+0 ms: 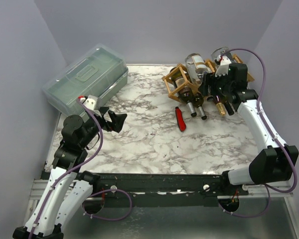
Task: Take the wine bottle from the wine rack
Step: Pick up the wine bottle from the wine rack.
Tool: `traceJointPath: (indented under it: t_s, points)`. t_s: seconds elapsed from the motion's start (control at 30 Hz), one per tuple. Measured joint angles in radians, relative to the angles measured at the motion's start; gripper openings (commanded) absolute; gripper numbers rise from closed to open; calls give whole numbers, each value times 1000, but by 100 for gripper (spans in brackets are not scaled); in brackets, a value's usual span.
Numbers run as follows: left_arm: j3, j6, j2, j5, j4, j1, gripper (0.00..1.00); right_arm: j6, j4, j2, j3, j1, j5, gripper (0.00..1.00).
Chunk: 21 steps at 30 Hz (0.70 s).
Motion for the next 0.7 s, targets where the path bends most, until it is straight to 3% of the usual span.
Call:
traceJointPath:
  t_s: [0.7]
  points:
    - [0,4,-11,-5,7,0,99,7,0,47,2,14,38,70]
